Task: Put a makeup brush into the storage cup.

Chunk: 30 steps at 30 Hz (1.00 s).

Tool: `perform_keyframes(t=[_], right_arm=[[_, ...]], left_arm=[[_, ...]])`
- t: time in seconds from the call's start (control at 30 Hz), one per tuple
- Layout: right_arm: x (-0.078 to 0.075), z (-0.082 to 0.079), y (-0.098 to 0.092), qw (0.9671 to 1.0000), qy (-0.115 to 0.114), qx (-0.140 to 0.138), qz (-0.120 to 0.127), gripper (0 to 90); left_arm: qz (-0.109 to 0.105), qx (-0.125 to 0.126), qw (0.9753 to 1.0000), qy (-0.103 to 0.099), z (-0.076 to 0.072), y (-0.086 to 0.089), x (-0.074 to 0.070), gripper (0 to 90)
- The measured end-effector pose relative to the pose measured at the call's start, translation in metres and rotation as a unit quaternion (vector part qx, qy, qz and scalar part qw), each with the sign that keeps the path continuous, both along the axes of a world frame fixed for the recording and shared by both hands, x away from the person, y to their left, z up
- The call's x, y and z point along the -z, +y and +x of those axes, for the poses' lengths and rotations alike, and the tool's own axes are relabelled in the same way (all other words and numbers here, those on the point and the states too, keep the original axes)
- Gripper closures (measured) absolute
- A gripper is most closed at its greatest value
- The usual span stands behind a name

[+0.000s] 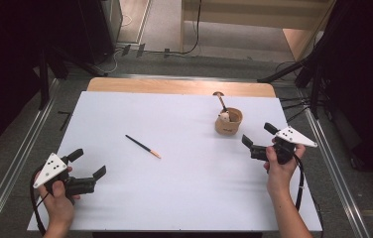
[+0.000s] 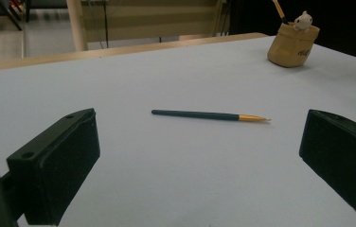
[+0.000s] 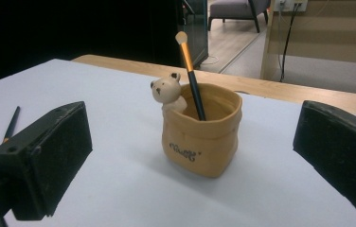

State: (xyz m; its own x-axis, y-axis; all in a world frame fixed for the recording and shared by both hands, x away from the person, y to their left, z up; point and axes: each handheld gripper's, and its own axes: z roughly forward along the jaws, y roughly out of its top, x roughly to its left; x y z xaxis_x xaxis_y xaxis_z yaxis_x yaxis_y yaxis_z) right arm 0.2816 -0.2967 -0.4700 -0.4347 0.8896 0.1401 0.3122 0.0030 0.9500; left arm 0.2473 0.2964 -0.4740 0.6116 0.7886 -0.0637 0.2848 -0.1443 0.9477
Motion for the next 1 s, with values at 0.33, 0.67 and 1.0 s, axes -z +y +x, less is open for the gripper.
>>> perform_keyframes(t=[0.33, 0.67, 1.0], right_arm=[[0.01, -0.029, -0.015, 1.0, -0.003, -0.003, 0.008, 0.0], [0.016, -0.058, -0.03, 1.0, -0.006, 0.003, 0.004, 0.0], [0.022, -0.079, -0.045, 0.9998, -0.009, 0.015, 0.005, 0.0]], left_arm=[[0.0, 0.0, 1.0, -0.001, -0.001, 0.0, 0.0, 0.0], [-0.003, 0.007, 1.0, -0.005, -0.004, -0.001, -0.002, 0.0], [0.003, 0.013, 0.9999, -0.005, -0.005, -0.005, 0.002, 0.0]])
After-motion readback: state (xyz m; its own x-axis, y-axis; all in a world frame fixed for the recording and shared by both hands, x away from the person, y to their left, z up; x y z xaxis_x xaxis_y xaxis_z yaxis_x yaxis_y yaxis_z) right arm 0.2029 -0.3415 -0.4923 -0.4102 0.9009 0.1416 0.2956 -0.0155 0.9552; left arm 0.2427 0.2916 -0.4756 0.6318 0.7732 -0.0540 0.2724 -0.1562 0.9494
